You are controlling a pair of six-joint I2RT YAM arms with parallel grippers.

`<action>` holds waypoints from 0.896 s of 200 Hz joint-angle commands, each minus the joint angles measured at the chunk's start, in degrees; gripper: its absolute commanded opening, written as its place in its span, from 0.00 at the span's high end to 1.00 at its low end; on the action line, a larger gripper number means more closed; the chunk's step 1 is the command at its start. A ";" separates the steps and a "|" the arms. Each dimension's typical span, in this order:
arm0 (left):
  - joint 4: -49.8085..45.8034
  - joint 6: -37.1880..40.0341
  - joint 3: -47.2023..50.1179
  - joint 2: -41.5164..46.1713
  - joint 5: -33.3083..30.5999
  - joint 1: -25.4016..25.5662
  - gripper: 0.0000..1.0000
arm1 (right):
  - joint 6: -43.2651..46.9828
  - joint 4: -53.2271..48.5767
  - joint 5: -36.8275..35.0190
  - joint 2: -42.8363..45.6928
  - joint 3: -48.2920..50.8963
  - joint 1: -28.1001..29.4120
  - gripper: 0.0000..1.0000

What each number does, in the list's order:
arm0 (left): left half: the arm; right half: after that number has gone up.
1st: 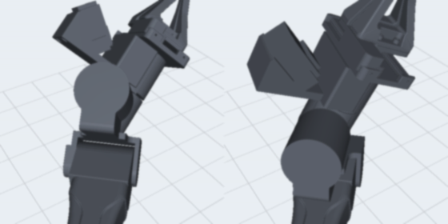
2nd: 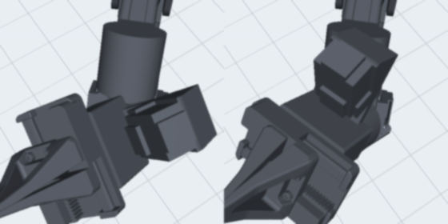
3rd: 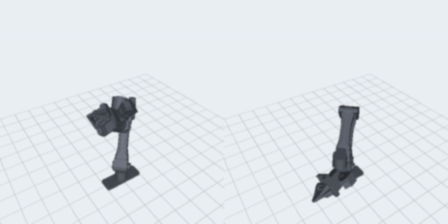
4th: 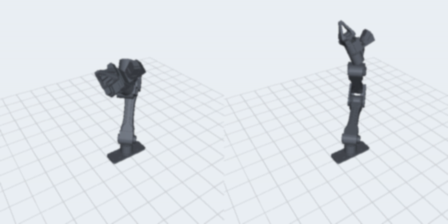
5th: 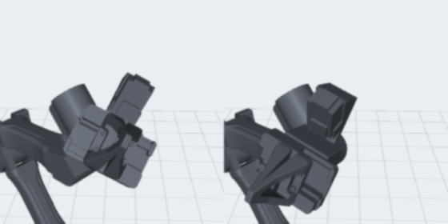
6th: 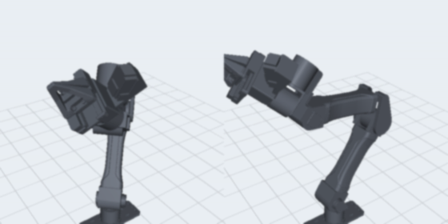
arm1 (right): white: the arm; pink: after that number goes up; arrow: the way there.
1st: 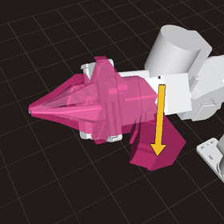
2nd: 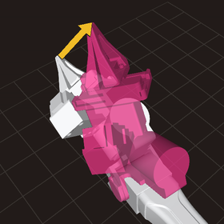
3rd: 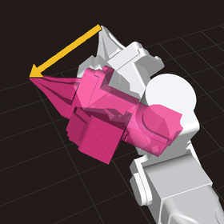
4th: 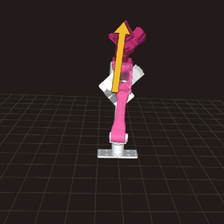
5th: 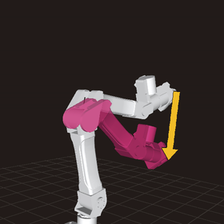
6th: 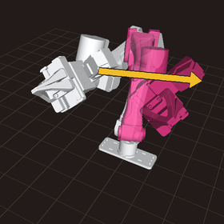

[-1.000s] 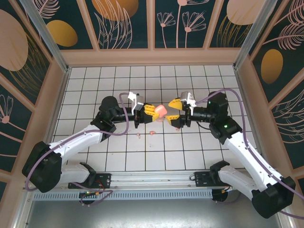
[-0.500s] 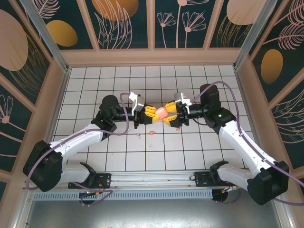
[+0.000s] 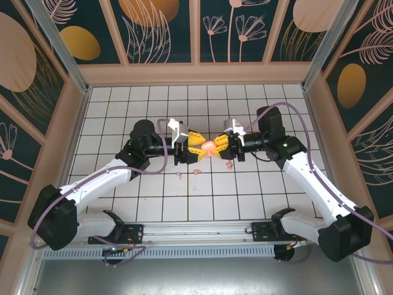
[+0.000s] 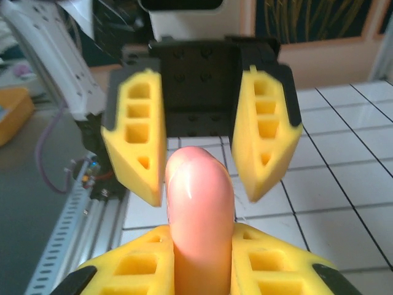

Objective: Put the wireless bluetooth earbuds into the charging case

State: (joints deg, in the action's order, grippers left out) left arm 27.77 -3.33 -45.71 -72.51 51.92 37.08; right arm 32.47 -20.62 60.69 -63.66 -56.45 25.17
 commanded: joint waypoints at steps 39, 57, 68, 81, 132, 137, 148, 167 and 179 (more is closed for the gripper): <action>-29.47 20.31 -5.76 1.85 -10.66 -0.08 0.39 | 10.98 -10.60 -18.41 1.73 -4.04 2.07 0.81; -30.89 22.07 -5.69 1.67 -9.17 -0.08 0.38 | 14.15 -12.76 -23.67 1.01 -5.04 4.90 0.80; -30.37 22.18 -5.31 1.75 -7.15 0.01 0.38 | 14.89 -13.28 -25.92 0.24 -5.76 6.38 0.80; -28.85 21.29 -4.63 1.96 -6.33 0.01 0.37 | 16.06 -14.26 -26.14 -0.69 -6.85 8.16 0.79; -33.33 23.50 -7.27 -0.56 -5.08 0.10 0.43 | 17.06 -15.94 -25.84 -4.55 -9.64 12.41 0.78; -33.49 23.60 -7.45 -0.68 -4.86 0.19 0.46 | 17.03 -15.92 -25.73 -4.72 -9.73 12.61 0.78; -33.40 23.67 -7.50 -0.75 -4.53 0.29 0.53 | 17.10 -15.69 -25.45 -5.15 -9.71 12.84 0.78; -33.06 24.00 -7.59 -0.53 -4.03 0.45 0.63 | 17.22 -15.69 -25.26 -5.80 -9.74 12.93 0.78; -33.20 24.38 -7.59 -0.48 -4.08 0.53 0.68 | 17.19 -15.61 -25.18 -5.94 -9.74 13.06 0.78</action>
State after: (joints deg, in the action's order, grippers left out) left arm -4.34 19.33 -51.64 -72.84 46.06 37.15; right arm 48.38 -35.05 35.40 -69.01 -64.03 37.71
